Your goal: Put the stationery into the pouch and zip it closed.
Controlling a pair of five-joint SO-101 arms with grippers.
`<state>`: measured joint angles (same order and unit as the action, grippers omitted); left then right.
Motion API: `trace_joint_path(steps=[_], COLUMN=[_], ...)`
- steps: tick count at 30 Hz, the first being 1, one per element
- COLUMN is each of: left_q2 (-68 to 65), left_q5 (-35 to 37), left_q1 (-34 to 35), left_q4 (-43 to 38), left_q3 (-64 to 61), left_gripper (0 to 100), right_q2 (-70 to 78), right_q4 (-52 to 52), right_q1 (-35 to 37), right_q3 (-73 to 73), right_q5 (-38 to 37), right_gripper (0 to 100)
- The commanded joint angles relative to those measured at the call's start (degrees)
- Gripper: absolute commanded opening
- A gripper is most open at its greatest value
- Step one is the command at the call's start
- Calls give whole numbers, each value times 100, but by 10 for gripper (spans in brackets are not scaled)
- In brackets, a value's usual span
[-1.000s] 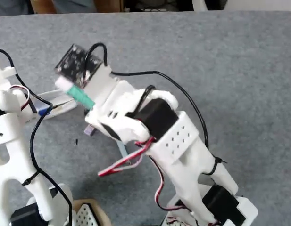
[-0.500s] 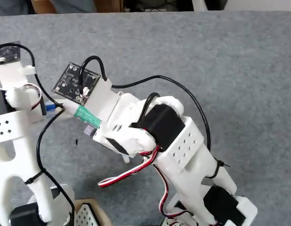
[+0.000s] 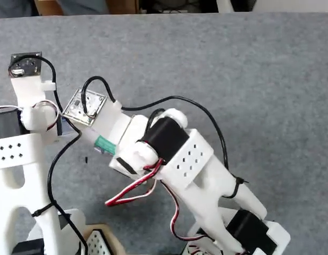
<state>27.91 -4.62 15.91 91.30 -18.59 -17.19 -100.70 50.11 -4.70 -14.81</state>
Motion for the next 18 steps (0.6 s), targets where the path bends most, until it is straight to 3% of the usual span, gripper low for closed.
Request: trace_joint_path(steps=[1, 10, 18], left_q2=[-105, -105, -105], left_q5=[70, -9, -185], left_q1=[-154, -163, -163], left_q4=[-114, -123, -378], left_q3=[-391, -673, -1270], left_gripper=[29, 29, 29], right_q2=[-75, -22, 171], right_q4=[-44, 0, 26], right_q1=[9, -527, -545], right_q3=[-31, -338, -277], right_q5=[0, 264, 325], right_gripper=[12, 12, 12])
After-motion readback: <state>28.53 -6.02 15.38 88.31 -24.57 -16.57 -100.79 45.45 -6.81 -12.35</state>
